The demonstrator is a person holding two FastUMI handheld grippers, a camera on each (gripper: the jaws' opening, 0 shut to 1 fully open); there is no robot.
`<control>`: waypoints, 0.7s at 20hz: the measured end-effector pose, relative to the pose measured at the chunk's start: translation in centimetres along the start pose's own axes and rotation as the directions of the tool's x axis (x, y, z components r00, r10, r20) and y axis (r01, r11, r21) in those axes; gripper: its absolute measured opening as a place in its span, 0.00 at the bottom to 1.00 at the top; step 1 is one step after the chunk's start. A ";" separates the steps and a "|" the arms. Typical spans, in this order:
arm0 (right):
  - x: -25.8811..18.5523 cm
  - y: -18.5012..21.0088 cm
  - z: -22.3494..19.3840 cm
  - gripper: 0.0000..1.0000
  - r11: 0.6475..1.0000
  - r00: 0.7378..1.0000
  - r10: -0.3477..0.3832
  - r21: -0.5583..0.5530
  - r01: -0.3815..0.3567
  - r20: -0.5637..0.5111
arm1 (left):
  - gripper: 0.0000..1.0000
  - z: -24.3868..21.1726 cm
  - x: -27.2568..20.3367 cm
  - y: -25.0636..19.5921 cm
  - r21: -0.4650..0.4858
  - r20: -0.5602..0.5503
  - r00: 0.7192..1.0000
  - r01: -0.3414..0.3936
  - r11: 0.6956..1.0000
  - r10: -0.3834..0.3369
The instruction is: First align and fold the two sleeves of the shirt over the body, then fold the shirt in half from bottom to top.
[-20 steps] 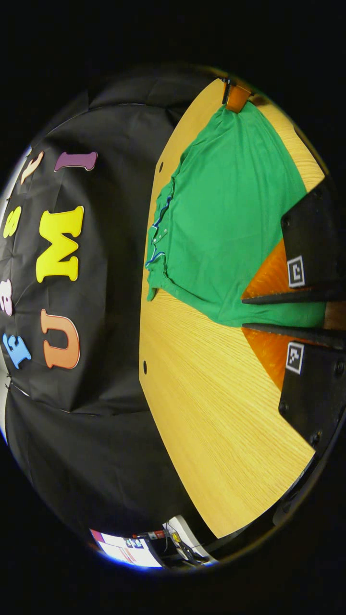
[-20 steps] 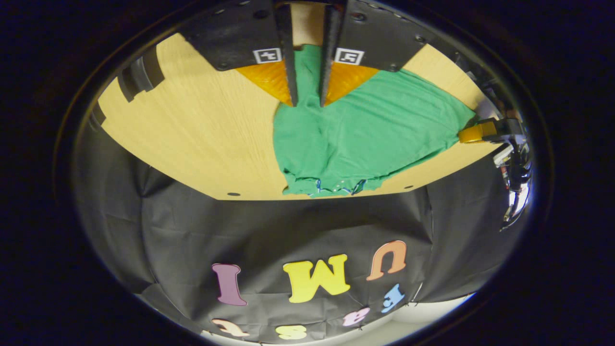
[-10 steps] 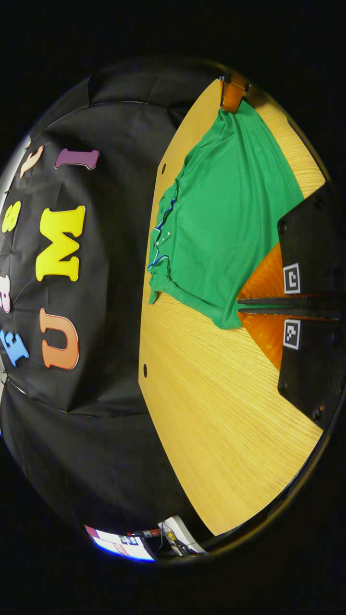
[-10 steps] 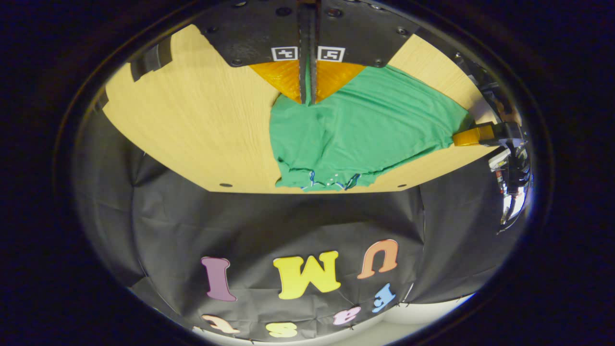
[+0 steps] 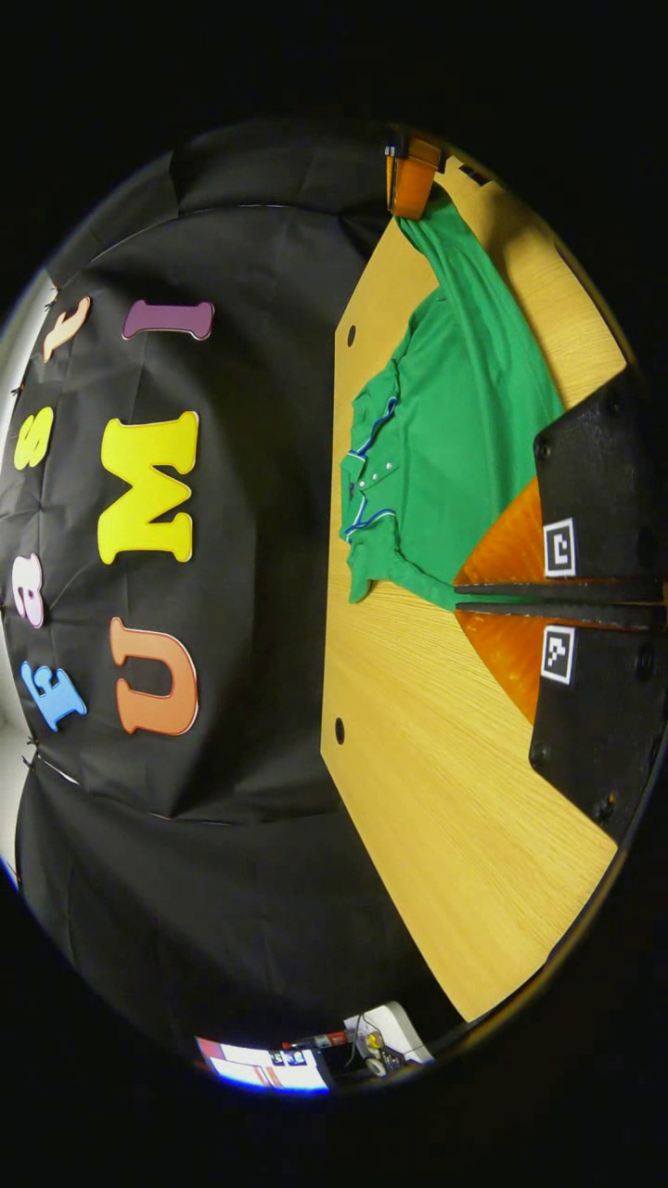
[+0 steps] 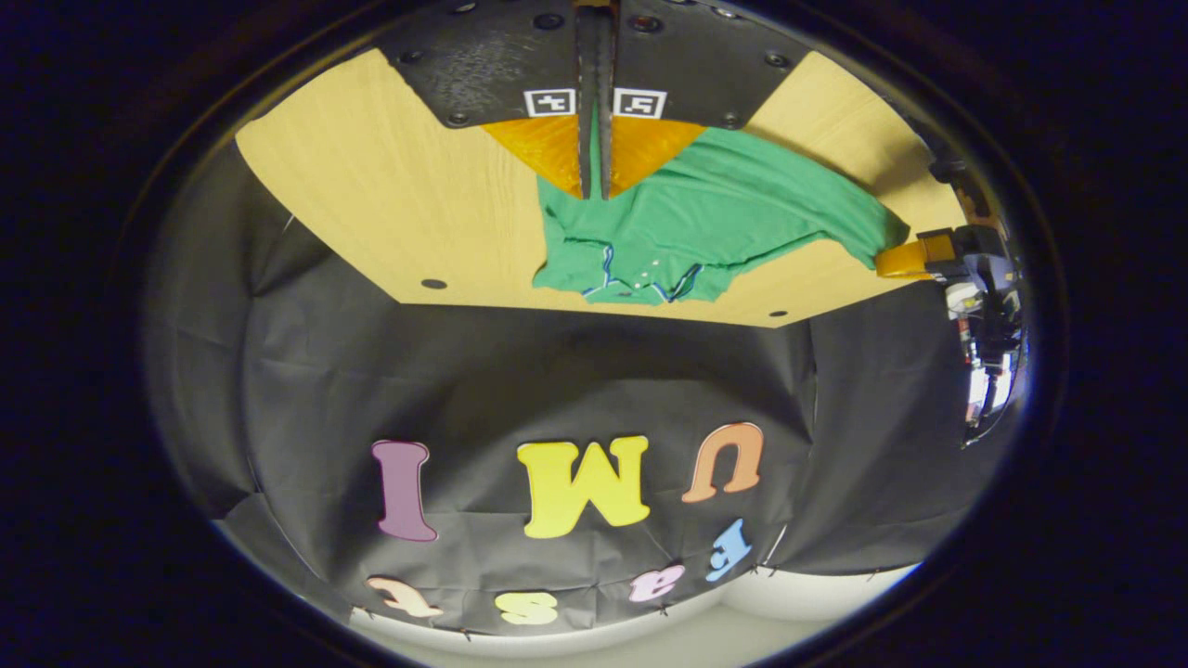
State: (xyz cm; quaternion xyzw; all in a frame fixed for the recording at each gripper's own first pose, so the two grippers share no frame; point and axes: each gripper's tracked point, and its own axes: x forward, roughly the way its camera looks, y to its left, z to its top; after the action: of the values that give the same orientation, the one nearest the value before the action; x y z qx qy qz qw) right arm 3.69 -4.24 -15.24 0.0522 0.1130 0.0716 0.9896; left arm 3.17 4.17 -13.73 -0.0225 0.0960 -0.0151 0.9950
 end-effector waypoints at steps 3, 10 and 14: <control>2.5 -0.7 2.7 0.00 1.000 1.000 -0.004 -0.005 0.004 0.023 | 0.07 2.7 3.0 -0.4 0.032 0.020 1.000 0.007 0.999 -0.008; 9.9 -2.0 10.9 0.00 0.998 0.993 -0.016 -0.051 0.022 0.119 | 0.06 11.1 10.0 -0.9 0.080 0.104 0.994 0.009 0.997 -0.018; 15.3 -1.4 14.4 0.00 1.000 0.991 0.021 -0.026 -0.018 0.129 | 0.06 14.3 14.0 -0.7 0.059 0.131 0.991 0.002 0.998 -0.010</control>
State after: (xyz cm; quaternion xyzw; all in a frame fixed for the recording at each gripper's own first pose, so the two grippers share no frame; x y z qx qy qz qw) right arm 21.98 -4.51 -4.77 0.0458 0.0472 0.0791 0.9947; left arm 19.59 3.54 -2.37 0.0053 0.0299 -0.0195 0.9993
